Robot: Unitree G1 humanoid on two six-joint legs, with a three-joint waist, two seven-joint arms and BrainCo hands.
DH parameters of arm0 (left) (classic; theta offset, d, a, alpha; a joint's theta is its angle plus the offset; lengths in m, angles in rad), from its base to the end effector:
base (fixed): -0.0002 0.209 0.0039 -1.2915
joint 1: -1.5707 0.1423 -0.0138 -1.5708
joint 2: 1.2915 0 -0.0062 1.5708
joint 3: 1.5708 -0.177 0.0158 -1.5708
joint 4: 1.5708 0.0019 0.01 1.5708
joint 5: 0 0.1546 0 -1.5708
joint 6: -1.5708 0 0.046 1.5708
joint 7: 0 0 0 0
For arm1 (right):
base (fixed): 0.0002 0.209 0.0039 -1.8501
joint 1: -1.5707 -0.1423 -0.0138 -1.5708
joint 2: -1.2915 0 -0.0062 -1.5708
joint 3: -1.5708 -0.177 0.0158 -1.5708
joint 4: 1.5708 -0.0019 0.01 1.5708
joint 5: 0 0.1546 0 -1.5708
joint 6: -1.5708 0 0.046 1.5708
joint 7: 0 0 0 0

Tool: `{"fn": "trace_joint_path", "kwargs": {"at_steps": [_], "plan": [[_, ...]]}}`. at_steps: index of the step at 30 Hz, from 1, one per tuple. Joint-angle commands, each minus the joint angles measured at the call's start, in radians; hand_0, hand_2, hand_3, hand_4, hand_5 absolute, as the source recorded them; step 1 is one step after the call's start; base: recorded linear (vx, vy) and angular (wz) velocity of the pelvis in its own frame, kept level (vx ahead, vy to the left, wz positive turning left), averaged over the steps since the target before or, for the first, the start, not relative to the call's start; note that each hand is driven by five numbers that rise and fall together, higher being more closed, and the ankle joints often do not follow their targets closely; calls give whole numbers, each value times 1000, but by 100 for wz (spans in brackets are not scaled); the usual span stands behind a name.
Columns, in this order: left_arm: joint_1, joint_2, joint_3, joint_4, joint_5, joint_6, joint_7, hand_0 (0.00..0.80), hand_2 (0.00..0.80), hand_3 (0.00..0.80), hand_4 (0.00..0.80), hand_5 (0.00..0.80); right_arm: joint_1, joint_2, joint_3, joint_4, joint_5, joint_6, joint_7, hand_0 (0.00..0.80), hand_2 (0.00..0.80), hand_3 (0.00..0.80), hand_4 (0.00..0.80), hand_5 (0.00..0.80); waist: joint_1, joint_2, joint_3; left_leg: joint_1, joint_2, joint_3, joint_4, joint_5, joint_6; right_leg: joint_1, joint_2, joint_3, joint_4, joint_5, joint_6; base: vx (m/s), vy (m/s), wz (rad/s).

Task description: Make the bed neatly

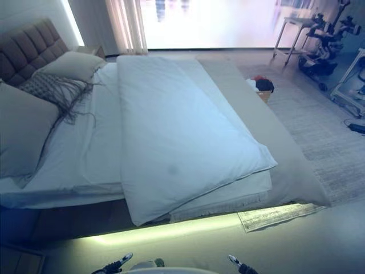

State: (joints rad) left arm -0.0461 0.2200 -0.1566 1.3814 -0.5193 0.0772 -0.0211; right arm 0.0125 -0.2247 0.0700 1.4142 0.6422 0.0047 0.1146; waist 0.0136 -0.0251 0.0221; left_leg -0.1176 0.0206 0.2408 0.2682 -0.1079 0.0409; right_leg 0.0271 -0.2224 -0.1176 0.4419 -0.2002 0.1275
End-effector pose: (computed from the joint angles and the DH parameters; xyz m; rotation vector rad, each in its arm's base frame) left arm 0.0620 0.2221 -0.1301 -0.1702 1.3635 0.3400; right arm 0.0361 -0.2299 -0.1315 0.3702 1.3033 -0.4521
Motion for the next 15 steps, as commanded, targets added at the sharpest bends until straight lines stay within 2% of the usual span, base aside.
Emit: {"fn": "trace_joint_path", "kwargs": {"at_steps": [1, 2, 4, 5, 7, 9, 10, 13, 15], "plan": [[-13, 26, -23, -4, 62, 5, 7, 0, 0, 0, 0, 0, -21, 0, -21, -35, 52, 5, 22, 0, 0, 0, 0, 0, -28, 34, 57, 107, 20, -28, -205, 87, 9, -116, -29, 31, 103, 279, -19, 142, -11, 4], [-13, 31, -24, -6, 55, 5, 3, 0, 0, 0, 0, 0, -27, -2, -15, -34, 59, 7, 26, 0, 0, 0, 0, 0, -36, 40, 68, 132, 24, -31, -220, 89, 0, -135, -10, 18, 45, 263, -31, 134, -123, 5], [-23, 41, -23, -11, 38, 1, -3, 0, 0, 0, 0, 0, -50, -6, -4, -31, 75, 13, 29, 0, 0, 0, 0, 0, -43, 39, 86, 148, 35, -41, -224, 79, -23, -150, -1, -3, -171, 254, -38, 105, -232, 3], [-32, 47, -21, -13, 33, -2, -10, 0, 0, 0, 0, 0, -64, -8, -1, -29, 83, 14, 31, 0, 0, 0, 0, 0, -50, 32, 97, 151, 33, -45, -219, 63, -30, -165, 7, -3, -283, 283, -20, 75, -246, -1], [-46, 48, -19, -23, 29, -2, -18, 0, 0, 0, 0, 0, -89, -9, 4, -32, 77, 16, 16, 0, 0, 0, 0, 0, -61, 19, 115, 160, 31, -31, -206, 29, -38, -199, 18, -14, -397, 351, 13, 70, -201, -4], [-56, 32, -25, -27, -5, -3, 0, 0, 0, 0, 0, 0, -103, -11, 11, -33, 34, 21, -7, 0, 0, 0, 0, 0, -69, 13, 118, 152, 34, -23, -175, 13, -38, -181, 19, 19, -423, 352, 11, 114, -166, 6], [-45, 22, -23, -35, -18, -3, 5, 0, 0, 0, 0, 0, -102, -10, 14, -50, 20, 30, -19, 0, 0, 0, 0, 0, -68, 11, 113, 157, 39, -27, -165, 17, -42, -164, 28, 20, -399, 341, 5, 193, -131, 31], [-18, 6, -15, -27, 35, -12, -16, 0, 0, 0, 0, 0, -75, -6, 22, -68, 21, 12, -15, 0, 0, 0, 0, 0, -53, -3, 94, 195, 50, -32, -187, 29, -51, -108, 23, -30, -411, 324, 3, 258, -121, 46], [-6, 0, -24, -20, 37, -11, -16, 0, 0, 0, 0, 0, -71, -13, 21, -62, 20, 5, -9, 0, 0, 0, 0, 0, -49, -5, 78, 221, 57, -51, -223, 38, -57, -76, 33, -33, -436, 321, 0, 254, -79, 39]]}}
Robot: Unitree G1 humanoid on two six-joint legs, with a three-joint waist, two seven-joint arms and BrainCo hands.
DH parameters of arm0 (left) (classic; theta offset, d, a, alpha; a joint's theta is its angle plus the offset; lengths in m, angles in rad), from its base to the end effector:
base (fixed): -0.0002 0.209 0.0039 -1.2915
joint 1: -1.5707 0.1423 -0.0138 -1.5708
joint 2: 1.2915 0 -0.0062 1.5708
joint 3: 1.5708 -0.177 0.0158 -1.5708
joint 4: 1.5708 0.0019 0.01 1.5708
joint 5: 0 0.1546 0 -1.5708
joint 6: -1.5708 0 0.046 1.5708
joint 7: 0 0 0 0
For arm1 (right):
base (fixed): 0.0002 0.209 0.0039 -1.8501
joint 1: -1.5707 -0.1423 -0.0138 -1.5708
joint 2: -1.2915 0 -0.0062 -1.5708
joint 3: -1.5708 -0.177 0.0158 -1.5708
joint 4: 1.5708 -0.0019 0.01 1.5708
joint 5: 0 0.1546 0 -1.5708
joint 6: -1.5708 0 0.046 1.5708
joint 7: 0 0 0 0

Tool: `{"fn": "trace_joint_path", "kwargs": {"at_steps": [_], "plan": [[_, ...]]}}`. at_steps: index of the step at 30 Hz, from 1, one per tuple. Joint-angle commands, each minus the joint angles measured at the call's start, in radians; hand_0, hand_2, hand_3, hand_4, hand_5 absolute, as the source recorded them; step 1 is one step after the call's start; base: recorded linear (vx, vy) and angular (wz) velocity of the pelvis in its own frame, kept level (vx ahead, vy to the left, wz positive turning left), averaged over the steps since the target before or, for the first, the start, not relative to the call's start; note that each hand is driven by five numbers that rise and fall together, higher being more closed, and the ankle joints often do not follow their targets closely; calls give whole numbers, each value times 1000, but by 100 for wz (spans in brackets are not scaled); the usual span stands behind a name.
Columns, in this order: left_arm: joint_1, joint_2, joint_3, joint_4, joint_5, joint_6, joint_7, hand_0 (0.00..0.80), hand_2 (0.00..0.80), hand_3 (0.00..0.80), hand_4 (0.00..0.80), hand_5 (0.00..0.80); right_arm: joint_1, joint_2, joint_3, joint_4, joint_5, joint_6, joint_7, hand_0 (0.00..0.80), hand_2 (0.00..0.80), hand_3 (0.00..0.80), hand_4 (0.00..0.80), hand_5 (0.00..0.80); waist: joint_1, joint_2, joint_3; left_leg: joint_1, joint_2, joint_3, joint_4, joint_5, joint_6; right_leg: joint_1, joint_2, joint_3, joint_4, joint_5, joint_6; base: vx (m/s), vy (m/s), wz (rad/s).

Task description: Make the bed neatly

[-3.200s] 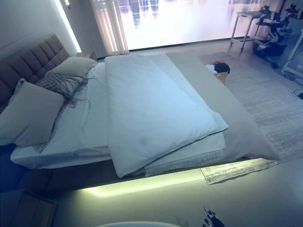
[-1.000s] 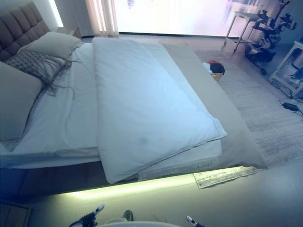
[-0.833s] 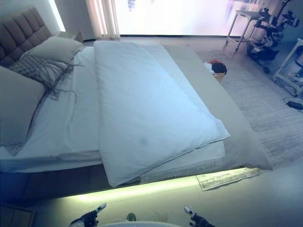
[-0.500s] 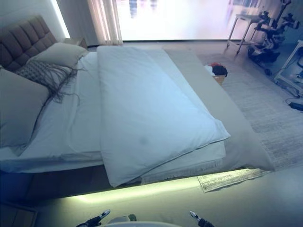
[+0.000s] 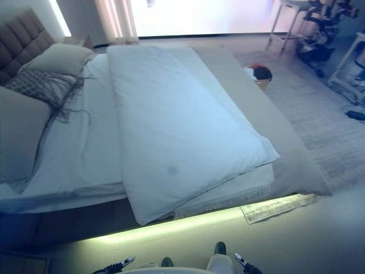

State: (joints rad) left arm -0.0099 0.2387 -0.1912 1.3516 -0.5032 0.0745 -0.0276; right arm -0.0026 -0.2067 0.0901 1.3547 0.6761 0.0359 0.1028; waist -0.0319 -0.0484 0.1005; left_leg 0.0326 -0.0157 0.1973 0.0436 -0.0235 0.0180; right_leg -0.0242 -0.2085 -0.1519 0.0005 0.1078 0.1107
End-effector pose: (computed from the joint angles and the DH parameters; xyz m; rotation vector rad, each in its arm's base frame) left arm 0.0537 0.2269 -0.1300 -0.1253 1.3752 0.3109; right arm 0.0526 -0.2203 -0.1317 0.4088 1.2712 -0.4203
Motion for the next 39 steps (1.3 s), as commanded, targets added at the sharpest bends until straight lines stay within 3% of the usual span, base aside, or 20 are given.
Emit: {"fn": "trace_joint_path", "kwargs": {"at_steps": [1, 7, 9, 11, 12, 13, 14, 18, 21, 31, 39], "plan": [[-39, -19, 12, 13, 30, -7, -12, 0, 0, 0, 0, 0, -54, -34, -1, 0, -16, -27, 7, 0, 0, 0, 0, 0, -2, 19, -5, 80, 97, -11, -9, -44, -39, -14, 19, 0, 2, 9, 16, 234, -54, 21], [-21, -17, -2, 21, 88, 2, -20, 0, 0, 0, 0, 0, -69, -25, 7, -3, -11, -34, 48, 0, 0, 0, 0, 0, 8, 33, -14, 120, 117, -20, -37, -43, -57, 3, 10, -32, 36, -21, 21, 194, -65, 3], [-4, -19, -1, 13, 89, 0, -12, 0, 0, 0, 0, 0, -76, -22, 31, -18, -12, -33, 75, 0, 0, 0, 0, 0, 14, 29, -10, 102, 123, -16, 42, -53, -72, 13, 16, -35, 38, -38, 2, 167, -43, 9], [-1, -24, -10, 0, 75, -14, -15, 0, 0, 0, 0, 0, -85, -28, 51, -52, 7, -23, 78, 0, 0, 0, 0, 0, 34, 27, 15, -33, 131, -80, 242, 28, -108, 34, 30, -26, 38, -59, -26, 53, -2, 7], [-11, -32, -25, -12, 60, -26, -14, 0, 0, 0, 0, 0, -99, -33, 73, -78, 38, -15, 68, 0, 0, 0, 0, 0, 56, 32, 43, -133, 124, -139, 295, 76, -128, 39, 34, -11, 45, -72, -35, -86, 127, 8], [-37, -35, -44, -25, 49, -20, -12, 0, 0, 0, 0, 0, -128, -37, 91, -91, 86, -12, 64, 0, 0, 0, 0, 0, 64, 46, 67, -170, 136, -138, 206, 79, -129, 15, 33, -3, 68, -87, -26, -107, 190, 8], [-56, -35, -56, -34, 59, -6, -11, 0, 0, 0, 0, 0, -157, -44, 93, -90, 129, -6, 81, 0, 0, 0, 0, 0, 53, 52, 87, -154, 158, -106, 174, 44, -107, -27, 15, -14, 112, -95, -19, -111, 197, -7], [-147, -9, -103, -31, 14, -22, -3, 0, 0, 0, 0, 0, -252, -40, 83, -114, 246, -29, 114, 0, 0, 0, 0, 0, 39, 74, 186, -210, 131, -115, 120, 38, -84, -213, -34, 13, 225, -70, 20, -193, 123, -19], [-219, 4, -115, -25, -8, -36, -22, 0, 0, 0, 0, 0, -352, -43, 75, -100, 325, -56, 129, 0, 0, 0, 0, 0, 57, 82, 228, -264, 117, -109, 93, 46, -83, -265, -55, -8, 185, -30, 35, -196, -9, 17], [-320, 30, -140, -64, -63, -13, -21, 0, 0, 0, 0, 0, -562, -133, 57, -131, 456, -23, 40, 0, 0, 0, 0, 0, 88, 99, 320, -466, 120, -96, 183, 55, -106, -404, -82, -59, 211, -28, 30, -82, -12, 17], [-384, 18, -183, -93, -130, -25, -17, 0, 0, 0, 0, 0, -688, -241, 37, -109, 480, 19, -2, 0, 0, 0, 0, 0, 89, 122, 367, -609, 99, -116, 332, 6, -93, -548, -88, -37, 360, -84, 7, -52, -4, 8]]}}
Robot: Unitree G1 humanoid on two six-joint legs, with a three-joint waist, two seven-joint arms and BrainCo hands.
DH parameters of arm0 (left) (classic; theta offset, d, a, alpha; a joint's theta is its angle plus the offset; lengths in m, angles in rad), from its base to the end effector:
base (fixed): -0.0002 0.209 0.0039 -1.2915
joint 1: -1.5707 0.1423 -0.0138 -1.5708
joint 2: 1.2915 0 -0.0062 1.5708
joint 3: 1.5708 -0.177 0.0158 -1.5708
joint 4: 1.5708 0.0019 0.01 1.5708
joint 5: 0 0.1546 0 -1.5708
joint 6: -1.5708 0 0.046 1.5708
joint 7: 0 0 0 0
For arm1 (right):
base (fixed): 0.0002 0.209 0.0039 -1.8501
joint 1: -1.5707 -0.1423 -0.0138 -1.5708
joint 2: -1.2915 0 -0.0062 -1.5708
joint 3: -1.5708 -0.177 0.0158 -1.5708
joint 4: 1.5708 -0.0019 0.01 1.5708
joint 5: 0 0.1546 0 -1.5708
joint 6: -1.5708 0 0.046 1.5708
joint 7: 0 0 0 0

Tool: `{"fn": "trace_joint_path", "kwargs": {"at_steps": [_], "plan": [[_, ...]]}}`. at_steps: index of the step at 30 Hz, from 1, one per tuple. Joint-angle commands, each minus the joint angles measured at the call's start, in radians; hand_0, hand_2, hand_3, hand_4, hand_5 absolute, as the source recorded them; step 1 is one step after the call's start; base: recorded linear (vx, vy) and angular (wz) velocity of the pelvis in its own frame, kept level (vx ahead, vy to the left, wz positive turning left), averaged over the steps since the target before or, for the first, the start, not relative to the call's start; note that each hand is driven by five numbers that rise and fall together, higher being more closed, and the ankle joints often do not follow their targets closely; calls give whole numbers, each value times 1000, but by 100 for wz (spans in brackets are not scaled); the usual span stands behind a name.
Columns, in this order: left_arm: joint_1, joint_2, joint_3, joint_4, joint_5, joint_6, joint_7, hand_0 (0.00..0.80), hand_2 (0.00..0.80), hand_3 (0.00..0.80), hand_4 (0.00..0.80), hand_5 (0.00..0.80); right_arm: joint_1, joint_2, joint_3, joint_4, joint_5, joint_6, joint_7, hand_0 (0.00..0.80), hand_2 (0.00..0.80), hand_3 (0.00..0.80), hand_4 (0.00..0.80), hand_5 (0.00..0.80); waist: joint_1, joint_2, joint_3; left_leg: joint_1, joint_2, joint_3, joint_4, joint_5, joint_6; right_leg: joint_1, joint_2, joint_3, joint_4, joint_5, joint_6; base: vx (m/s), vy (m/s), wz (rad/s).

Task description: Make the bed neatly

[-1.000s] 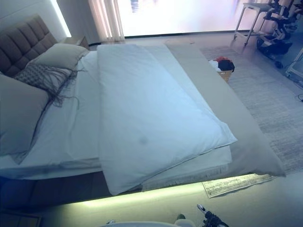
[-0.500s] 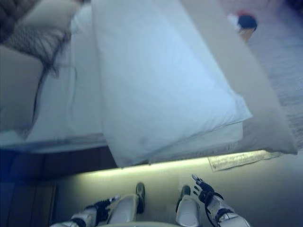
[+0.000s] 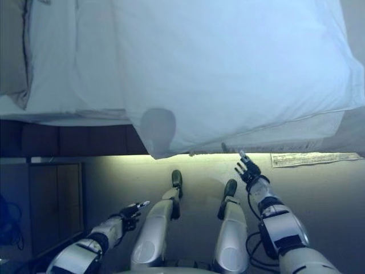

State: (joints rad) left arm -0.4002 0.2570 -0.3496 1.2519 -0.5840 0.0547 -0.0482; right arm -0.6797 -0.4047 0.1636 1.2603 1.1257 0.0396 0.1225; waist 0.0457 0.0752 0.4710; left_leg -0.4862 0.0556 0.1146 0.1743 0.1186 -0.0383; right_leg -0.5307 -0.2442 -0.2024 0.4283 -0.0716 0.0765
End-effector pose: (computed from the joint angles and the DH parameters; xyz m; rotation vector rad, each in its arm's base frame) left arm 0.2120 0.2039 -0.0753 -0.0609 0.9218 0.0683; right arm 0.2958 -0.2478 0.0135 0.6482 0.4462 -0.2666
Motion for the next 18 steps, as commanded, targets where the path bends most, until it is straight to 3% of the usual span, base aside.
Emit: {"fn": "trace_joint_path", "kwargs": {"at_steps": [1, 6, 18], "plan": [[2, -3, -27, 4, -54, -7, 7, 0, 0, 0, 0, 0, -25, -52, -35, -11, 35, 17, -25, 0, 0, 0, 0, 0, 11, 1, 2, -105, 27, -34, 220, -144, -34, -57, -52, 15, -50, 90, 39, -52, -38, 11], [-7, 0, -40, -1, -72, -15, 28, 0, 0, 0, 0, 0, -96, -96, -28, -5, 45, 26, -43, 0, 0, 0, 0, 0, 18, 16, 20, -170, 19, -54, 300, -195, -27, -126, -45, 36, 40, 39, 32, 24, -54, 12], [56, 1, -73, -46, -118, -69, -7, 0, 0, 0, 0, 0, -267, -225, -19, -33, 11, 39, -53, 0, 0, 0, 0, 0, 34, 61, 44, -265, 17, -68, 311, -176, -11, -266, -37, 59, 147, 8, 14, 27, -2, 4]]}}
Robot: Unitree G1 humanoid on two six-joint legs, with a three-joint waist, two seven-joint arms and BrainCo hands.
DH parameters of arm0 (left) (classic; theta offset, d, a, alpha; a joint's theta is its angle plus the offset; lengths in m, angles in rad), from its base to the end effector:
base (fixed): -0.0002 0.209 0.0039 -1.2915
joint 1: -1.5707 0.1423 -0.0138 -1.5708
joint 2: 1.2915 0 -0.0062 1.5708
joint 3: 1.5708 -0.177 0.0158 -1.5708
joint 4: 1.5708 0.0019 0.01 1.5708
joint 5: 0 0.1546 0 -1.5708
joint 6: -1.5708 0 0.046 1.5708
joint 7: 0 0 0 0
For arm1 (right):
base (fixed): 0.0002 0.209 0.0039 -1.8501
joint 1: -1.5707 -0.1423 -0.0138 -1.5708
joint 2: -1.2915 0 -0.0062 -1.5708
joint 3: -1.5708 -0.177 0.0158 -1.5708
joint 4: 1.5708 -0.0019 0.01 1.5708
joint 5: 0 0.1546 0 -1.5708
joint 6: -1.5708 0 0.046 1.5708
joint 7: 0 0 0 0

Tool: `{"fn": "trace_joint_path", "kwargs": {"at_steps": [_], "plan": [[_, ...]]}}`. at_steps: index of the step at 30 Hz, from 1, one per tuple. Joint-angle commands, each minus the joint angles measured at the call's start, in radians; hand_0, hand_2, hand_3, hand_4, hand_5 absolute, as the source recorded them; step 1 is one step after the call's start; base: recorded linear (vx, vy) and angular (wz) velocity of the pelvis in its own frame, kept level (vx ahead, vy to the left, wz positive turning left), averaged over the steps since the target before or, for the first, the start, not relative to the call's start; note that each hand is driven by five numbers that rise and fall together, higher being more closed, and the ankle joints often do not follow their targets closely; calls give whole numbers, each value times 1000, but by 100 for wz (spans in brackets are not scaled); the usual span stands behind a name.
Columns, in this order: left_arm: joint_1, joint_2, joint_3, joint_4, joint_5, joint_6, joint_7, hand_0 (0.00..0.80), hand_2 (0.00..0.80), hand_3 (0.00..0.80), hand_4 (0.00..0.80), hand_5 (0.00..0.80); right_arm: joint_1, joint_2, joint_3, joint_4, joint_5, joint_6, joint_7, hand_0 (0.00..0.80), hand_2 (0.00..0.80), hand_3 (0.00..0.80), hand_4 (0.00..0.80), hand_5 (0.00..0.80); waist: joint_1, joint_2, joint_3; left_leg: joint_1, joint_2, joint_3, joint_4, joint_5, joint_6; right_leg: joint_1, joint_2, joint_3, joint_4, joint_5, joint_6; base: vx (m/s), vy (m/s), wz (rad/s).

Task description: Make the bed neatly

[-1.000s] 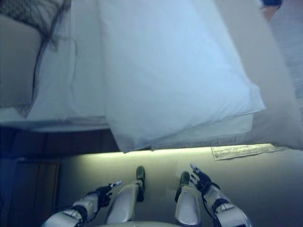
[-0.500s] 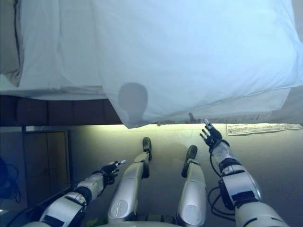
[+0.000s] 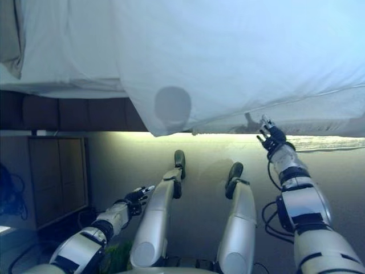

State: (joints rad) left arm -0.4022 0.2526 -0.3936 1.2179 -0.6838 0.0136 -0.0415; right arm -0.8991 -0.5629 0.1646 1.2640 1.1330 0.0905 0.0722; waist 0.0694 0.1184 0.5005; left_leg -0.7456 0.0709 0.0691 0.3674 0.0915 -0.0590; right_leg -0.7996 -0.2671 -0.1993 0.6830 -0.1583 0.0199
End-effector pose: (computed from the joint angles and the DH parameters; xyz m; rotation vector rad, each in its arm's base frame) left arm 0.2179 0.1962 -0.0718 -0.1240 0.8555 0.0659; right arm 0.3352 -0.2809 0.1006 0.5879 0.2473 -0.2910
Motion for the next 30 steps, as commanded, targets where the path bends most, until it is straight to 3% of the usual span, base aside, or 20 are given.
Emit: {"fn": "trace_joint_path", "kwargs": {"at_steps": [1, 16, 26, 27, 28, 29, 30], "plan": [[64, 4, -31, -15, -22, -35, -17, 0, 0, 0, 0, 0, -63, -75, -19, -42, 0, -11, -4, 0, 0, 0, 0, 0, 11, 20, 16, -11, 1, -23, 118, -147, 10, -5, -13, 57, -104, 94, 69, 45, 23, 4], [196, 41, -18, -153, -99, -78, -44, 0, 0, 0, 0, 0, -341, -234, 56, -102, -35, 9, -43, 0, 0, 0, 0, 0, 41, 70, 19, -131, 3, -41, 162, -135, 6, -146, -19, 94, 10, 60, 51, 21, 34, 3], [266, 67, 4, -200, -80, -74, -83, 0, 0, 0, 0, 0, -400, -260, 100, -194, -26, -15, 53, 0, 0, 0, 0, 0, 54, 77, 19, -132, 11, -50, 156, -121, -3, -150, -26, 93, 26, 48, 45, -1, 9, 1], [271, 68, 7, -202, -73, -76, -94, 0, 0, 0, 0, 0, -395, -258, 100, -206, -28, -19, 60, 63, 63, 63, 63, 63, 54, 75, 19, -119, 15, -47, 150, -120, -4, -136, -28, 88, 18, 48, 46, 12, 38, -1], [276, 68, 8, -204, -69, -77, -100, 0, 0, 0, 0, 0, -387, -255, 97, -219, -36, -24, 63, 615, 615, 615, 615, 615, 54, 74, 19, -106, 17, -45, 146, -120, -4, -123, -30, 85, 13, 49, 45, 19, 55, -1], [278, 67, 7, -206, -65, -77, -104, 0, 0, 0, 0, 0, -378, -253, 91, -228, -52, -23, 64, 800, 800, 800, 800, 800, 52, 72, 19, -90, 20, -43, 142, -120, -6, -107, -31, 81, 8, 48, 46, 28, 56, -2], [279, 66, 6, -211, -63, -78, -105, 0, 0, 0, 0, 0, -363, -249, 85, -234, -69, -19, 66, 800, 800, 800, 800, 800, 51, 70, 19, -69, 21, -41, 135, -120, -7, -85, -32, 76, -3, 50, 47, 30, 53, -3]]}}
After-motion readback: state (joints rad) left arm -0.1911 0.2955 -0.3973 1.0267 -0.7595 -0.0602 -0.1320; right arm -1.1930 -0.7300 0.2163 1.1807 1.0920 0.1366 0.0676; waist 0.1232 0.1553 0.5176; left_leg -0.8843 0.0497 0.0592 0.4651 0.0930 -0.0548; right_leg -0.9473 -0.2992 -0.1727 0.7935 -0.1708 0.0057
